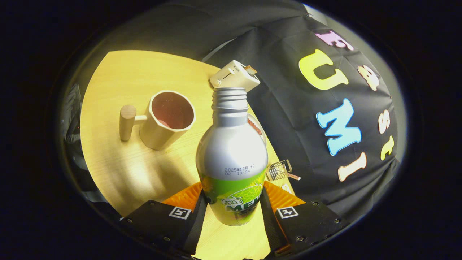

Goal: Take the bottle from table, then pour the juice into the cup, finally place the bottle on the coaster

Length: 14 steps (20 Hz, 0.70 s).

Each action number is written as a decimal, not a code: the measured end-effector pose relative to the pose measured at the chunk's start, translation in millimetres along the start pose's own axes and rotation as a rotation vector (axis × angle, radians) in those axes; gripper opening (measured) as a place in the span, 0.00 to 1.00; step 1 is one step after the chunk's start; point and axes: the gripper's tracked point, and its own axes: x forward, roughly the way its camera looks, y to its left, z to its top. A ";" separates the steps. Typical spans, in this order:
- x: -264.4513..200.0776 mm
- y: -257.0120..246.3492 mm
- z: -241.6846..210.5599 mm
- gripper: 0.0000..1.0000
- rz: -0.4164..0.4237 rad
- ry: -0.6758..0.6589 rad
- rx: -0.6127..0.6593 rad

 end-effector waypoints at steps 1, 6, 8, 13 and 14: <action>1.7 1.8 1.5 0.72 0.000 0.009 -0.024; 4.9 5.5 1.9 0.72 0.014 0.060 -0.088; 9.5 6.9 1.4 0.72 0.015 0.078 -0.120; 18.3 15.4 -2.7 0.72 0.033 0.120 -0.181; 19.4 16.0 -2.6 0.72 0.036 0.128 -0.192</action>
